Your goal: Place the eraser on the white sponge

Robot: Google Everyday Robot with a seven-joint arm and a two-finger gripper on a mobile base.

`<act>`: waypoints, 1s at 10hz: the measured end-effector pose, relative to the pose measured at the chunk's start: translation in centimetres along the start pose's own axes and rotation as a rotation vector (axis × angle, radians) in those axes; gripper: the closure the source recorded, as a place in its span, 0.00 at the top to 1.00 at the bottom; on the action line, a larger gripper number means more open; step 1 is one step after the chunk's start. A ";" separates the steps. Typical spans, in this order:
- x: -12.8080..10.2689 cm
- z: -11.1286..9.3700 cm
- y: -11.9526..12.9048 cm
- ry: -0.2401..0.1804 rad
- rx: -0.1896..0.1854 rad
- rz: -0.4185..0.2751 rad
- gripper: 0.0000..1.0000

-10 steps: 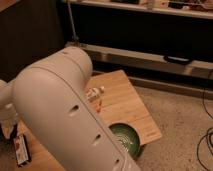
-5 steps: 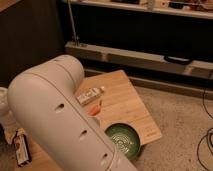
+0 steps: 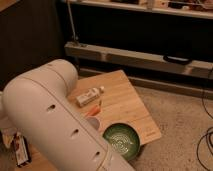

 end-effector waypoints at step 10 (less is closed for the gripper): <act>0.5 0.2 -0.2 0.053 -0.076 -0.019 0.02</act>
